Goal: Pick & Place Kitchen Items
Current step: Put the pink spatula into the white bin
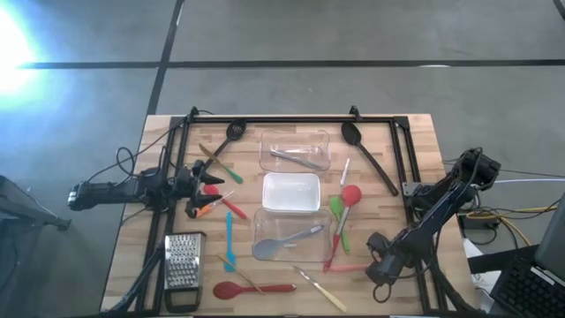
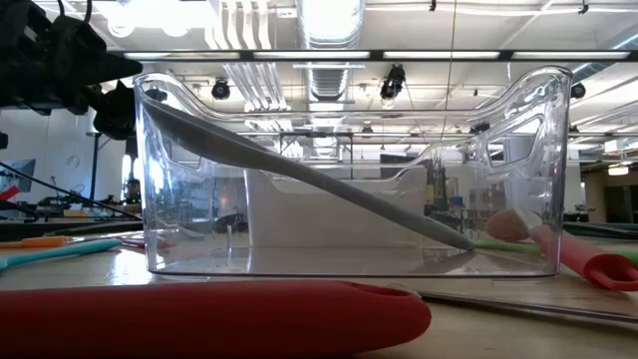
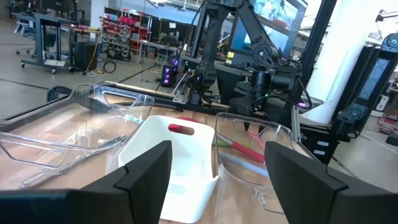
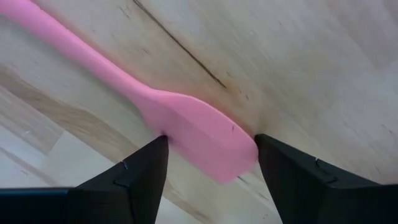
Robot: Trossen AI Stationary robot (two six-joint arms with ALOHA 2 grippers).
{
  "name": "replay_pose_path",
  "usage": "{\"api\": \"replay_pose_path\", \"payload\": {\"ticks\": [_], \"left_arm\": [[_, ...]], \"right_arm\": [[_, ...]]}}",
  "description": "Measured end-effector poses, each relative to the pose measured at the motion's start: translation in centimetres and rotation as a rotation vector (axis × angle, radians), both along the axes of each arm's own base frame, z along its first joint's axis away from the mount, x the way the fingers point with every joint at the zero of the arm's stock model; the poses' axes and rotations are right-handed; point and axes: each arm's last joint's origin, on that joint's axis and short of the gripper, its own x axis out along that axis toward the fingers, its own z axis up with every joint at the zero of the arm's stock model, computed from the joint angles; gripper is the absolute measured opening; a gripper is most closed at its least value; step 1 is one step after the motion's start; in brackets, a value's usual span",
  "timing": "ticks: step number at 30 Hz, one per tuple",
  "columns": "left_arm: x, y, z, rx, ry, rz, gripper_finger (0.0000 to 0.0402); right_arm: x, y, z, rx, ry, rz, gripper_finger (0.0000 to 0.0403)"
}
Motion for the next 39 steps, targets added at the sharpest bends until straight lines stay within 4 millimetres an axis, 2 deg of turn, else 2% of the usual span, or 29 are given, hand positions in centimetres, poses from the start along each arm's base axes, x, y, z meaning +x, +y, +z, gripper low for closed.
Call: {"api": "replay_pose_path", "payload": {"ticks": [4,7,11,16,19,23,28,34,39], "left_arm": [[0.0,0.0,0.0,0.000,0.000,0.001,0.0262],[0.0,0.0,0.0,0.000,0.000,0.000,0.0262],[0.0,0.0,0.0,0.000,0.000,0.000,0.0262],[0.0,0.0,0.0,0.000,0.000,0.001,0.0262],[0.0,0.0,0.0,0.000,0.000,0.000,0.0262],[0.0,0.0,0.0,0.000,-0.001,0.000,0.0262],[0.0,0.0,0.0,0.000,0.000,0.000,0.0262],[0.0,0.0,0.0,0.000,0.000,0.000,0.0262],[0.0,0.0,0.0,0.000,0.000,0.000,0.0262]], "right_arm": [[0.0,0.0,0.0,0.001,0.007,-0.034,0.0207],[0.0,0.1,0.0,0.027,0.032,-0.033,0.0172],[-0.1,0.3,0.0,0.068,0.046,-0.005,0.0107],[0.0,0.9,0.4,0.207,0.077,0.076,0.0021],[-0.3,1.1,0.9,0.253,0.101,0.096,0.0015],[-0.1,2.2,2.8,0.323,0.057,0.133,0.0013],[-0.2,3.6,5.0,0.288,-0.026,0.105,0.0011],[-0.1,4.3,8.9,0.108,-0.151,0.084,0.0010],[0.9,2.8,11.9,-0.086,-0.192,0.116,0.0010]]}}
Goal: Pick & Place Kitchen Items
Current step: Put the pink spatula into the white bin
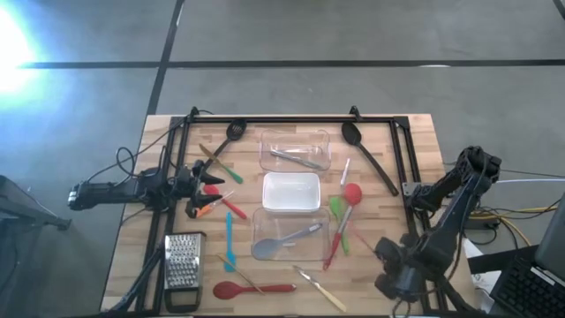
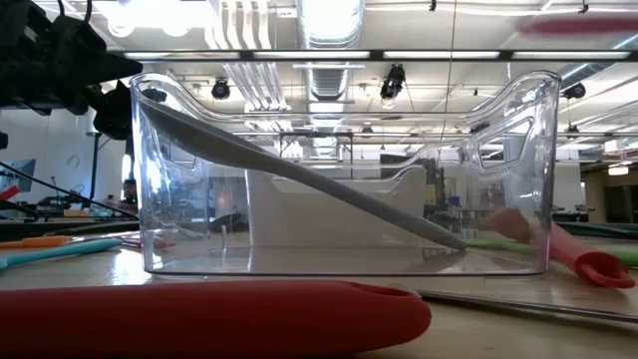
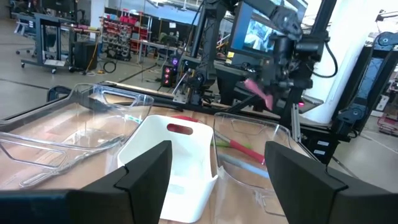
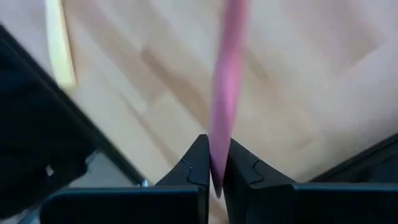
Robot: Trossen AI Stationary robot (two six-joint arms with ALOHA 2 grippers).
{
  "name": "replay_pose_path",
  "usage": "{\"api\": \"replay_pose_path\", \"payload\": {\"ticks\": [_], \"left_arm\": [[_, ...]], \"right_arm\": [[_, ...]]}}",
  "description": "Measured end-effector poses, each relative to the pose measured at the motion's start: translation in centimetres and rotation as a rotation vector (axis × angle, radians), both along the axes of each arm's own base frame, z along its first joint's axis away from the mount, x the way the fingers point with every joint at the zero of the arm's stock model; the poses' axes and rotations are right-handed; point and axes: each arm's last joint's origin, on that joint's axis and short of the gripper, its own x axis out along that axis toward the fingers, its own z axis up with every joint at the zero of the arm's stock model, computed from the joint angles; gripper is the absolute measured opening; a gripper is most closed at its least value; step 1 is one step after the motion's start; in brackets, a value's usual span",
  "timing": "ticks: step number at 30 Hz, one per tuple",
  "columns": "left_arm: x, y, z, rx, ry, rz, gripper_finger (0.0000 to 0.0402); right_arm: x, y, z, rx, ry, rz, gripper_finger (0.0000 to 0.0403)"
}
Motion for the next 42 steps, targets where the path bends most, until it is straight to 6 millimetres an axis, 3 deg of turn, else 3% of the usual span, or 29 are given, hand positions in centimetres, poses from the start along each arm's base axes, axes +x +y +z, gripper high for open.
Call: {"api": "replay_pose_path", "payload": {"ticks": [8,15,21,29,35,42], "left_arm": [[0.0,0.0,0.0,0.000,0.000,0.000,0.0262],[0.0,0.0,0.0,0.000,0.000,0.000,0.0262],[0.0,0.0,0.0,0.000,0.000,0.000,0.0262],[0.0,0.0,0.0,0.000,0.000,0.000,0.0262],[0.0,0.0,0.0,0.000,0.000,0.000,0.0262],[0.0,0.0,0.0,0.000,0.000,0.000,0.0262]], "right_arm": [[4.2,-5.3,3.8,-0.131,0.065,0.170,0.0010],[8.5,-11.5,7.3,-0.133,-0.019,0.284,0.0010],[10.6,-16.4,9.0,-0.123,-0.075,0.290,0.0010],[12.4,-20.7,7.7,0.027,-0.033,0.237,0.0011],[15.4,-21.6,5.1,0.160,0.053,0.311,0.0011],[18.6,-22.3,3.8,0.245,0.191,0.380,0.0011]]}}
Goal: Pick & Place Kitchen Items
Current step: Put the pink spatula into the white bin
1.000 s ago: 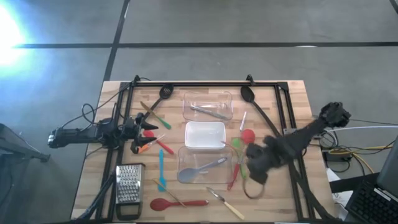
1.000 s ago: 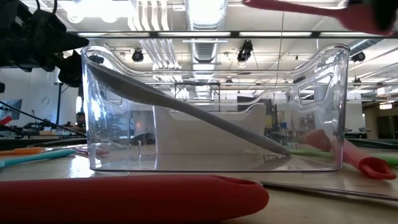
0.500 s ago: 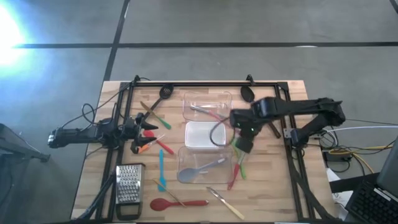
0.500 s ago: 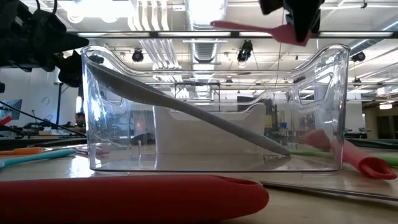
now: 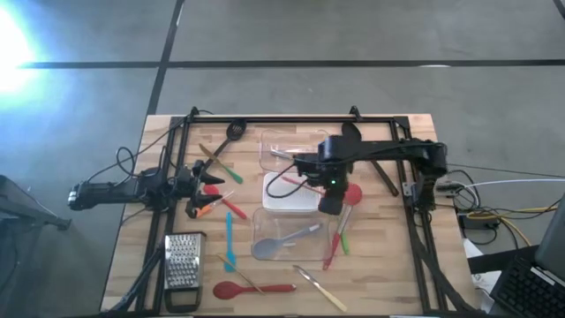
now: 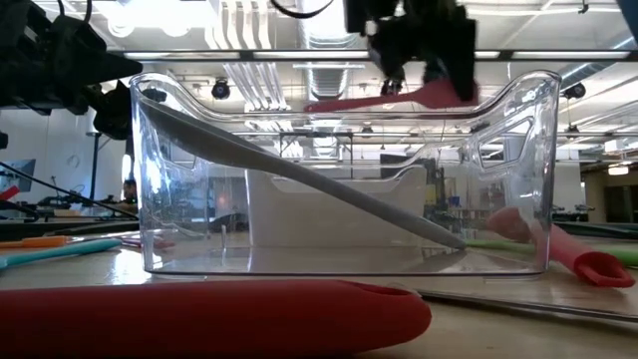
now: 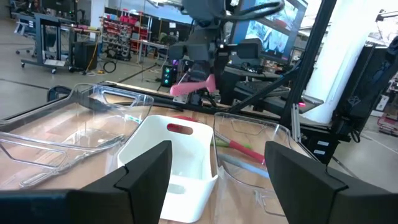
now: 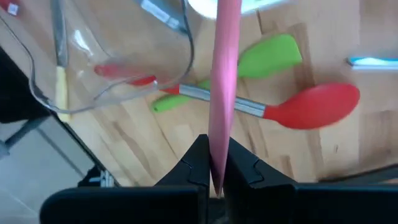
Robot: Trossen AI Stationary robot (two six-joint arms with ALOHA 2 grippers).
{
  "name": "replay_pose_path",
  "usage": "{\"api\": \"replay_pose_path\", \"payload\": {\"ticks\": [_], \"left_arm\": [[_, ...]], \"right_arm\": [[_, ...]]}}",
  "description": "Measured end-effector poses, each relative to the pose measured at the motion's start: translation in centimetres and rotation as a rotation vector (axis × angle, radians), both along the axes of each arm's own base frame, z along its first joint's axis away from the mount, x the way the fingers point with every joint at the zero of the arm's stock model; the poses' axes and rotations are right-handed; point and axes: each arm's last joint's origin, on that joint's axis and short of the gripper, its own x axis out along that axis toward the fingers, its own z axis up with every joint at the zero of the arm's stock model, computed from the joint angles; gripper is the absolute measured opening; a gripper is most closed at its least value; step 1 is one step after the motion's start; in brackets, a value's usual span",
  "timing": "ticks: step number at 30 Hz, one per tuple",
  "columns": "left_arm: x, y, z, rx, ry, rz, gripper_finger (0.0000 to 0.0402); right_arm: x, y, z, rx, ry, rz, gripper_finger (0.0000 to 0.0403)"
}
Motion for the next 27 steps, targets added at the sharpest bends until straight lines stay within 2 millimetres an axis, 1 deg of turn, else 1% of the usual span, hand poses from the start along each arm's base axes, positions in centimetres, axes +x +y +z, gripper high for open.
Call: {"api": "replay_pose_path", "payload": {"ticks": [4,9,14,19,23,27], "left_arm": [[0.0,0.0,0.0,0.000,0.000,0.000,0.0262],[0.0,0.0,0.0,0.000,0.000,0.000,0.0262],[0.0,0.0,0.0,0.000,0.000,0.000,0.0262],[0.0,0.0,0.0,0.000,0.000,0.000,0.0262],[0.0,0.0,0.0,0.000,0.000,0.000,0.0262],[0.0,0.0,0.0,0.000,0.000,0.000,0.0262]], "right_arm": [[2.2,-0.3,-0.4,0.104,-0.034,0.007,0.0011],[4.3,-0.5,-1.0,0.113,-0.066,0.041,0.0011],[5.4,-1.0,-1.7,0.101,-0.065,0.040,0.0011],[6.3,-1.7,-3.0,0.020,-0.053,0.049,0.0011],[7.4,-2.0,-4.0,-0.012,-0.130,0.050,0.0011],[8.4,-2.2,-4.3,-0.029,-0.227,0.044,0.0011]]}}
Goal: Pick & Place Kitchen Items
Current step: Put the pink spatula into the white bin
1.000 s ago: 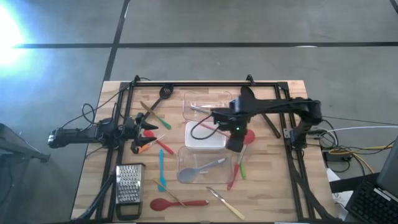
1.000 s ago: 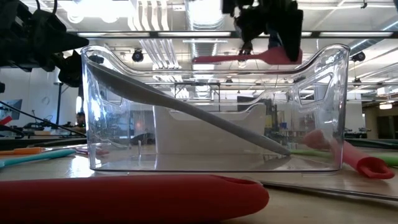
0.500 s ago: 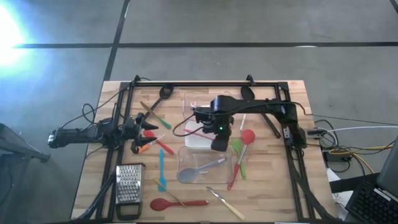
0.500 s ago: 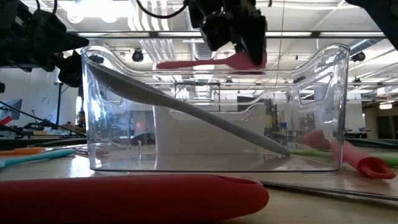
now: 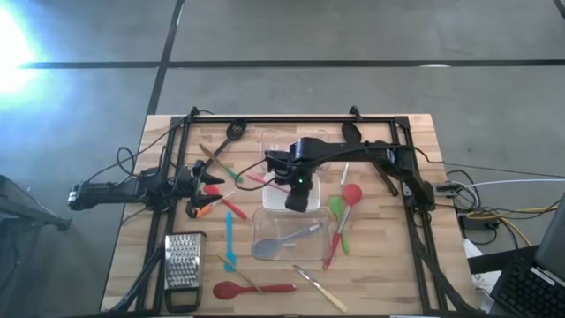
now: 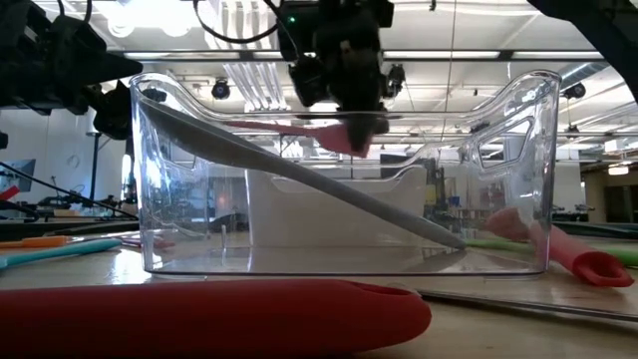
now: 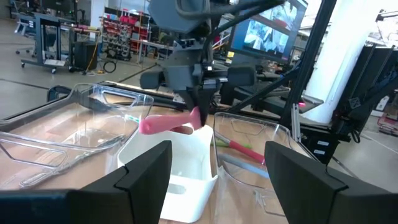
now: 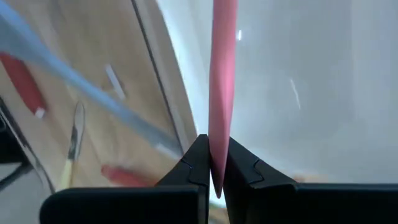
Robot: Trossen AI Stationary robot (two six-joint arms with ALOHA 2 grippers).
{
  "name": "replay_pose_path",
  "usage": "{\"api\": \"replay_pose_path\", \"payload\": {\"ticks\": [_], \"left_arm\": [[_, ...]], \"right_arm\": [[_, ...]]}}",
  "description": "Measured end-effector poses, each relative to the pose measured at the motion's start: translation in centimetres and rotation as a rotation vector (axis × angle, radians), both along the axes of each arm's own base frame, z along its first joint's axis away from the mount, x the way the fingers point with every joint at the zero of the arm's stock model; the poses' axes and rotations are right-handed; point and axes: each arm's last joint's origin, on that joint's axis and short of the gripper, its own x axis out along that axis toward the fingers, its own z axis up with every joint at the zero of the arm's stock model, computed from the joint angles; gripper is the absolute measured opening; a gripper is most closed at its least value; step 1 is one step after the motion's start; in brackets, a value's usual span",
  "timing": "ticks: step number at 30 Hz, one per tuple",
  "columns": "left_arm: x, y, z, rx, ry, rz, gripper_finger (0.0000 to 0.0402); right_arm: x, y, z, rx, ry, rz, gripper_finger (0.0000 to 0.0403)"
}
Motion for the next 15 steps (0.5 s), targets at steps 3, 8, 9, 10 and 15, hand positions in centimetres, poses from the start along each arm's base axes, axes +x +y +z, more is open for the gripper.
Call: {"api": "replay_pose_path", "payload": {"ticks": [3,8,9,10,15], "left_arm": [[0.0,0.0,0.0,0.000,0.000,0.000,0.0262],[0.0,0.0,0.0,0.000,0.000,0.000,0.0262],[0.0,0.0,0.0,0.000,0.000,0.000,0.0262],[0.0,0.0,0.0,0.000,0.000,0.000,0.0262],[0.0,0.0,0.0,0.000,0.000,0.000,0.0262]], "right_arm": [[0.4,-0.2,-0.2,-0.072,-0.033,-0.021,0.0011],[0.8,-0.5,-1.0,-0.136,-0.066,-0.046,0.0011],[0.8,-0.5,-1.4,-0.136,-0.059,-0.048,0.0011],[0.7,-0.5,-1.8,-0.136,-0.048,-0.053,0.0011],[-0.2,-0.3,-3.7,-0.171,0.024,-0.075,0.0011]]}}
